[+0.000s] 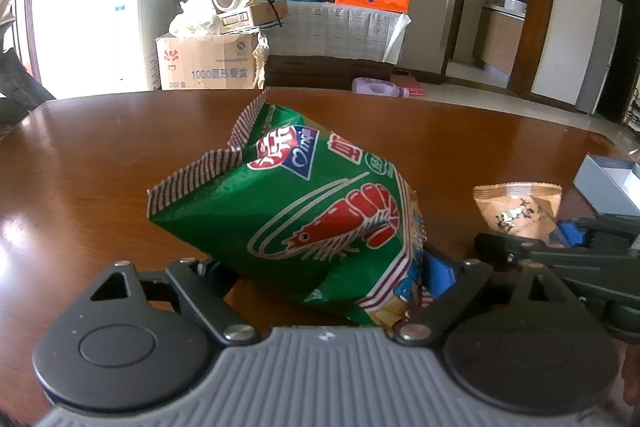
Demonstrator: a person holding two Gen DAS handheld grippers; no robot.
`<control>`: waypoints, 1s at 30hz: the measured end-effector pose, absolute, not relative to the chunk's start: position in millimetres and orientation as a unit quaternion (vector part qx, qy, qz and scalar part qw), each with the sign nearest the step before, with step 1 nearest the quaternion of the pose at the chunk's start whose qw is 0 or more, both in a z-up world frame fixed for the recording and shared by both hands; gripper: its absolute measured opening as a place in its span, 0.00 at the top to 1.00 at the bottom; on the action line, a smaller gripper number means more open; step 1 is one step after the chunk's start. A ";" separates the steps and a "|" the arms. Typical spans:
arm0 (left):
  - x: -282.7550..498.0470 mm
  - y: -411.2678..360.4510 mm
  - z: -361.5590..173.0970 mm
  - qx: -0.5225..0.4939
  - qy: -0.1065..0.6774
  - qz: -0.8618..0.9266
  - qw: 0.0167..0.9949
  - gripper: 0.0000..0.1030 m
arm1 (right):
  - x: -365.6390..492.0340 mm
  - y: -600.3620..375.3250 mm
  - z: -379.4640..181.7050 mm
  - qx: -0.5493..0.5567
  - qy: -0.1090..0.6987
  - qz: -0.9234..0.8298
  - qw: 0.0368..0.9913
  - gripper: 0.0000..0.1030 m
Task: Organize snacks
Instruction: 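Close the left gripper on the green shrimp-cracker bag while the right gripper grasps the tan nut packet, then lift and carry the shrimp-cracker bag and nut packet over the gray box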
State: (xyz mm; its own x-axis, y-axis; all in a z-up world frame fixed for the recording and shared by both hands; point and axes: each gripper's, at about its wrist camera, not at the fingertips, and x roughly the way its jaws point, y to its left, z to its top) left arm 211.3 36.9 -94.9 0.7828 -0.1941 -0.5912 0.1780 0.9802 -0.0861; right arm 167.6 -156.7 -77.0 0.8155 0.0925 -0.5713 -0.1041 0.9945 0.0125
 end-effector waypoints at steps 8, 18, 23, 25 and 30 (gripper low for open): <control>209.8 35.1 -94.9 -0.011 0.308 -0.120 0.944 0.42 | 162.1 -154.7 -76.3 -0.007 0.298 0.070 0.952 0.63; 203.6 26.7 -93.4 0.001 0.300 -0.130 0.945 0.49 | 158.9 -155.2 -73.6 -0.010 0.299 0.077 0.951 0.66; 206.9 27.6 -91.3 0.003 0.300 -0.130 0.945 0.49 | 158.1 -155.5 -70.0 -0.014 0.297 0.078 0.952 0.66; 206.9 27.4 -91.3 0.003 0.300 -0.130 0.945 0.49 | 156.4 -156.4 -69.0 -0.013 0.296 0.077 0.952 0.66; 205.8 27.9 -90.5 0.001 0.302 -0.128 0.945 0.49 | 151.3 -156.7 -68.9 -0.013 0.297 0.077 0.952 0.66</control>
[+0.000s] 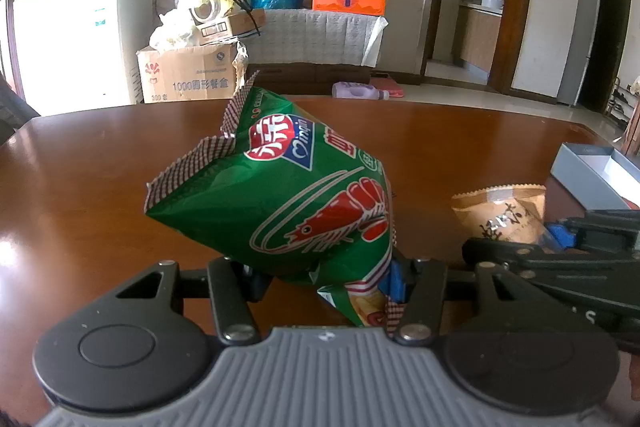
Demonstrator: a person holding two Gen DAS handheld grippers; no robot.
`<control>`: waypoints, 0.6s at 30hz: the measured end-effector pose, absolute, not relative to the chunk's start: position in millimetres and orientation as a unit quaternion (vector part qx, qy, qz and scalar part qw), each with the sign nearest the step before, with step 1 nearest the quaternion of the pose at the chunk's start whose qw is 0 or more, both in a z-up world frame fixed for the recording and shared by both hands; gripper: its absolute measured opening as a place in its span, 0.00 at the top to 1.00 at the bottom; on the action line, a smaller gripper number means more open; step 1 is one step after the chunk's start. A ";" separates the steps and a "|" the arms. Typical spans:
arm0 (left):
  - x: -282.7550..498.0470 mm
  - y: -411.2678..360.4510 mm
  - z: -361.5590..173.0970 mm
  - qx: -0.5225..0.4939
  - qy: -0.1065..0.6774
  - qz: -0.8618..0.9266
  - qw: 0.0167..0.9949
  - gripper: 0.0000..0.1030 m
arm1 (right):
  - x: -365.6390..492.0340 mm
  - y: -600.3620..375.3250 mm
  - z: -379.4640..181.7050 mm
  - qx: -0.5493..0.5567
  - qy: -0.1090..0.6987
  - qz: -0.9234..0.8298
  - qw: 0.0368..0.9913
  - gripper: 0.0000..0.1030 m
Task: Organize snacks
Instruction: 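Lift and carry the shrimp-cracker bag and nut packet over the gray box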
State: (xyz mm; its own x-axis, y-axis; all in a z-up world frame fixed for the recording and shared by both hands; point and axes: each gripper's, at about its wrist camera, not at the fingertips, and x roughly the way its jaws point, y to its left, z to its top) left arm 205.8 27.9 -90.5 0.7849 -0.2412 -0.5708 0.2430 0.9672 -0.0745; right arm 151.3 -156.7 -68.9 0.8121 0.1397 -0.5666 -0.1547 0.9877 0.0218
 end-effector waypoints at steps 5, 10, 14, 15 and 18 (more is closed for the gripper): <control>203.0 31.6 -89.6 0.005 0.302 -0.125 0.945 0.49 | 144.9 -158.0 -68.5 -0.014 0.298 0.080 0.951 0.66; 199.2 32.8 -89.0 0.004 0.305 -0.122 0.945 0.49 | 134.7 -158.1 -64.7 -0.013 0.298 0.083 0.951 0.66; 194.4 30.0 -85.5 0.008 0.305 -0.123 0.944 0.49 | 129.4 -156.4 -55.4 -0.015 0.295 0.088 0.951 0.66; 192.7 30.2 -85.4 0.008 0.305 -0.123 0.944 0.49 | 127.2 -155.4 -54.5 -0.015 0.295 0.089 0.951 0.66; 191.3 29.8 -84.8 0.005 0.308 -0.122 0.943 0.49 | 122.7 -153.5 -52.8 -0.017 0.297 0.094 0.950 0.66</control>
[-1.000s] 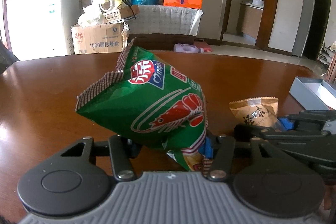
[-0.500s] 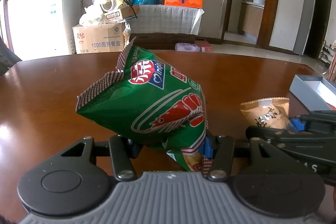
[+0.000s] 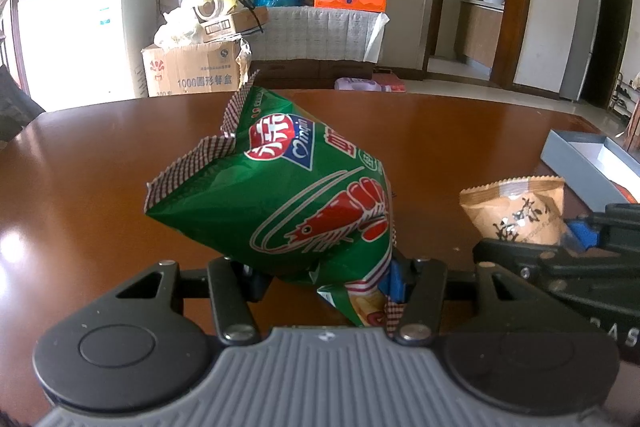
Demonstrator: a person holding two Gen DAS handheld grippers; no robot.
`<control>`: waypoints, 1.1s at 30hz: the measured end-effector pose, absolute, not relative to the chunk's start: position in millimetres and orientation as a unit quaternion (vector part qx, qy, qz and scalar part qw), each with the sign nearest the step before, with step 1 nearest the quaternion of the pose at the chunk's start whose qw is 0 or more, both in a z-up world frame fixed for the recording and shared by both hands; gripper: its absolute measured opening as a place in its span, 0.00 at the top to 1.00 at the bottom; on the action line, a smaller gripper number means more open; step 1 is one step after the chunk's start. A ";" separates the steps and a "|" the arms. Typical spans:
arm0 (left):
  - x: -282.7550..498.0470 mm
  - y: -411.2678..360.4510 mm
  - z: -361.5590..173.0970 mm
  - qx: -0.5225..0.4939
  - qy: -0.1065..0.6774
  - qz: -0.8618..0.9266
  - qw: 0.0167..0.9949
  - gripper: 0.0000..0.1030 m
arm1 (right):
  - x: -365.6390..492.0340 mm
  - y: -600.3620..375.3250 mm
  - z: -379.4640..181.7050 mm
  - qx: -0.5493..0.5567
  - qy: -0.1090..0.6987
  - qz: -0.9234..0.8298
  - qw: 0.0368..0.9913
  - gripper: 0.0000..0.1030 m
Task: Organize snacks
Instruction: 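Lift and carry the shrimp-cracker bag and nut packet over the gray box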
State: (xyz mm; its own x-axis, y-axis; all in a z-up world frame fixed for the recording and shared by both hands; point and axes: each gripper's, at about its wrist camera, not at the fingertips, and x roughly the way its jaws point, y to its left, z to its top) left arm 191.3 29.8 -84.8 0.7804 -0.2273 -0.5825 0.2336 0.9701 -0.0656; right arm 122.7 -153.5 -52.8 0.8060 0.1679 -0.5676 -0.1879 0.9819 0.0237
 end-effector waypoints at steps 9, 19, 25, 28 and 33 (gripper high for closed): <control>177.9 24.3 -85.0 -0.003 0.321 -0.126 0.939 0.49 | 104.3 -153.0 -46.6 -0.021 0.301 0.096 0.949 0.66; 140.6 6.5 -82.0 0.018 0.314 -0.146 0.938 0.49 | 71.0 -167.2 -40.1 -0.013 0.299 0.081 0.951 0.66; 119.7 -7.2 -73.3 0.022 0.304 -0.157 0.939 0.49 | 46.8 -183.6 -33.9 -0.007 0.288 0.069 0.955 0.66; 107.0 -15.1 -67.2 0.023 0.298 -0.164 0.940 0.49 | 38.0 -192.0 -30.6 -0.004 0.282 0.064 0.957 0.66; 89.9 -28.9 -57.9 0.028 0.289 -0.178 0.940 0.49 | 24.8 -200.6 -25.3 -0.004 0.275 0.057 0.960 0.66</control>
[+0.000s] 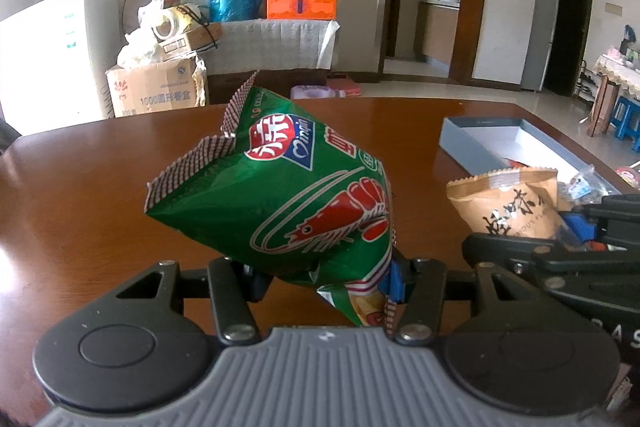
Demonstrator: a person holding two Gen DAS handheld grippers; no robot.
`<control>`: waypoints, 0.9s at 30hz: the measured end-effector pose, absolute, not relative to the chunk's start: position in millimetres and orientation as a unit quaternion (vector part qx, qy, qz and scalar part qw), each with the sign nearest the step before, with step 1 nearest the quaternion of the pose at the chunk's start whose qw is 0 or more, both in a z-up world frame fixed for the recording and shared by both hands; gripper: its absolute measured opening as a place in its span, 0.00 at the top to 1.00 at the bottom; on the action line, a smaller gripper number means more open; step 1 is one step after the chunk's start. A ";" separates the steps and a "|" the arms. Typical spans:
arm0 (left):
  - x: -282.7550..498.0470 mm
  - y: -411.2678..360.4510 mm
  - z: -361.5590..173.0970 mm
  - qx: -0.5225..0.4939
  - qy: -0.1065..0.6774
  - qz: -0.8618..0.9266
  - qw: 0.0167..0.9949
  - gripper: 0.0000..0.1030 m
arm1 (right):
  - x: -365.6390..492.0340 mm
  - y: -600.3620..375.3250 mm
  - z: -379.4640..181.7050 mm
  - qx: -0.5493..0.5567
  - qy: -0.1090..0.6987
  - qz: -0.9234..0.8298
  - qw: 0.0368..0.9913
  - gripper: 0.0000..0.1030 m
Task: Organize snacks
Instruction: 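Lift and carry the shrimp-cracker bag and nut packet over the gray box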
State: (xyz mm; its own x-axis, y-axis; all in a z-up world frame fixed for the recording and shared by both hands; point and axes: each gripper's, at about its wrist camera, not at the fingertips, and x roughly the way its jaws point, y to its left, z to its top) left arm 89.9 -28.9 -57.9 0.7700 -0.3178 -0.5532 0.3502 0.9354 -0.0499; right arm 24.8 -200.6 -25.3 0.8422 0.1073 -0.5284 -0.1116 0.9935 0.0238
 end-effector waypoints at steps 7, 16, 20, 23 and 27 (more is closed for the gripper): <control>79.5 -44.8 -51.9 0.031 0.290 -0.186 0.938 0.49 | 10.8 -212.0 -21.6 -0.003 0.271 0.047 0.961 0.66; 75.8 -62.1 -46.8 0.041 0.291 -0.191 0.937 0.49 | 0.8 -221.9 -16.6 -0.003 0.269 0.040 0.962 0.66; 74.9 -67.7 -43.6 0.042 0.289 -0.194 0.936 0.49 | -3.0 -226.3 -13.9 -0.001 0.267 0.037 0.963 0.66; 73.8 -71.1 -42.4 0.044 0.289 -0.196 0.936 0.49 | -4.7 -229.6 -12.8 0.001 0.268 0.035 0.963 0.66; 71.4 -74.2 -39.0 0.046 0.288 -0.199 0.936 0.49 | -8.1 -232.8 -10.8 0.002 0.266 0.033 0.963 0.66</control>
